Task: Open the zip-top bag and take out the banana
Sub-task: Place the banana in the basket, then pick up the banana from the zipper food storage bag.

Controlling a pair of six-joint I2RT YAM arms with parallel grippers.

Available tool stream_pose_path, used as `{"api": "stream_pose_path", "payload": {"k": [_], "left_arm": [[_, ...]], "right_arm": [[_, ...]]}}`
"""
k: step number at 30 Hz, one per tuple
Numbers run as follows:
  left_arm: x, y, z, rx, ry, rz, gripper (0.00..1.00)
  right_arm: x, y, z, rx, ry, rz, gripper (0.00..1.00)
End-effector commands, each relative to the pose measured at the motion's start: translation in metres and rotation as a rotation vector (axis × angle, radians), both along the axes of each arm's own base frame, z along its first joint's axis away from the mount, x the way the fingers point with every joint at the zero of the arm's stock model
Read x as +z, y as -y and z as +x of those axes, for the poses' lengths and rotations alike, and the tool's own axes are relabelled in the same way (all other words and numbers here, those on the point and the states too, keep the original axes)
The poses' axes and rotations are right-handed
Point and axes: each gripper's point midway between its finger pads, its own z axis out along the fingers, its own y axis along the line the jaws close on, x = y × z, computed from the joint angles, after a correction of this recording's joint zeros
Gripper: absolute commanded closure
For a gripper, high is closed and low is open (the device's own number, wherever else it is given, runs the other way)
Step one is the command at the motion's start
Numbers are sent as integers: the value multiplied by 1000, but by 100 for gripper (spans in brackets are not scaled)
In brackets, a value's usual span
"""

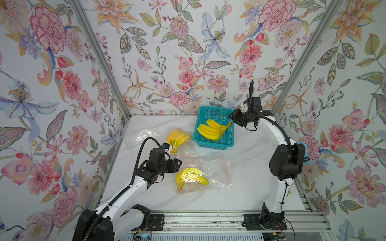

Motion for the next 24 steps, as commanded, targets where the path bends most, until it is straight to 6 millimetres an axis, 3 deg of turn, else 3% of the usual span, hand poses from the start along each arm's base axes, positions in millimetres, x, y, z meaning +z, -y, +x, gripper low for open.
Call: {"api": "stream_pose_path", "payload": {"k": [1, 5, 8, 10, 12, 16, 24], "left_arm": [[-4, -9, -3, 26, 5, 14, 39], [-9, -12, -10, 38, -23, 16, 34], [-8, -16, -14, 54, -27, 18, 33], [-7, -18, -17, 68, -27, 7, 29], [-8, -18, -20, 72, -33, -7, 29], [-17, -17, -28, 78, -65, -37, 30], [-25, -21, -36, 108, -66, -67, 31]], "right_arm": [[-18, 26, -62, 29, -60, -46, 47], [-56, 50, -144, 14, -141, -35, 50], [-90, 39, -190, 68, -221, 16, 53], [-106, 24, -207, 110, -248, 92, 57], [-115, 11, -212, 133, -247, 162, 60], [-131, -8, -212, 192, -255, 207, 59], [-140, -53, -213, 342, -258, 284, 68]]}}
